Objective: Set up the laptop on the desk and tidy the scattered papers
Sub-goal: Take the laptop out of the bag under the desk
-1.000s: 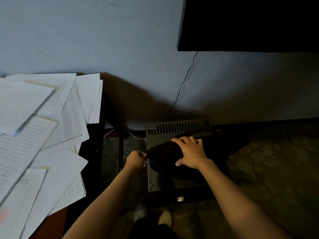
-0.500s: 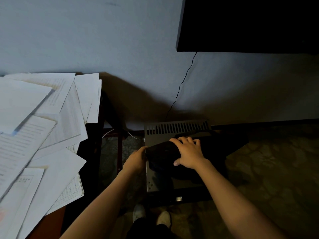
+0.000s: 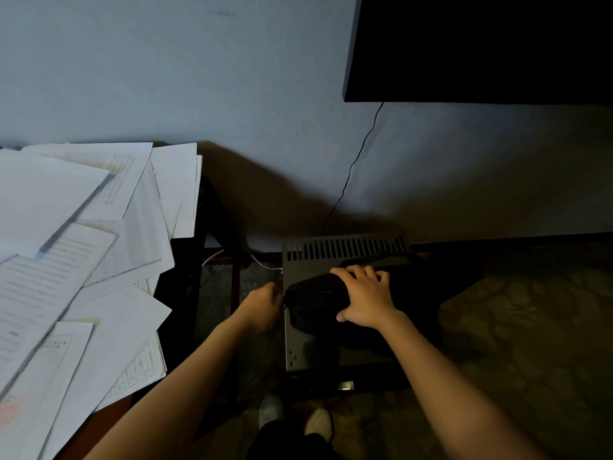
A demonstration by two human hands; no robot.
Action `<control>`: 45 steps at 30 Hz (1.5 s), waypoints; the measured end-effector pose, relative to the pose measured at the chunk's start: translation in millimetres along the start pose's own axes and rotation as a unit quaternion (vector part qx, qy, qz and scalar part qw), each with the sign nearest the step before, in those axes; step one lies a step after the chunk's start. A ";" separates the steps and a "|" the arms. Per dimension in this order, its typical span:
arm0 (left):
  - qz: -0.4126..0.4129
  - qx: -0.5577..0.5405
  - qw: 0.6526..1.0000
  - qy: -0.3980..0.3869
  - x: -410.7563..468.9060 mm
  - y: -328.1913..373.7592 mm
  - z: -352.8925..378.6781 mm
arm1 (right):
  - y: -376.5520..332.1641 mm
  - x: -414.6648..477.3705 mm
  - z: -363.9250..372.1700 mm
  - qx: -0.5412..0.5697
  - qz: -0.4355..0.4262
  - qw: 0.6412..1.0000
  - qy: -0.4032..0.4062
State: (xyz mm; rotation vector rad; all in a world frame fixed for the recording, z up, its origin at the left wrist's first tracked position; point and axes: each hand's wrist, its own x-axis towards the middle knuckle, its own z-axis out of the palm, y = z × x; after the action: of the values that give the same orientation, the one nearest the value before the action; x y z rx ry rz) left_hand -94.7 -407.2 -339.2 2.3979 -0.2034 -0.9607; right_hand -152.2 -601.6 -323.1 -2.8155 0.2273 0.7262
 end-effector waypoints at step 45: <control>0.215 0.299 0.922 -0.122 -3.5 123.6 39.0 | 95.7 -26.3 -15.2 0.062 0.178 0.945 0.266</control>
State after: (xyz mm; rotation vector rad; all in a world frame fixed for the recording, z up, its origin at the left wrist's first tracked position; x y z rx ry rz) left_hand -116.3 -526.8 -293.9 2.5628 -1.2182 -1.0850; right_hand -187.6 -695.2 -314.2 -2.8121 0.8535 -0.0192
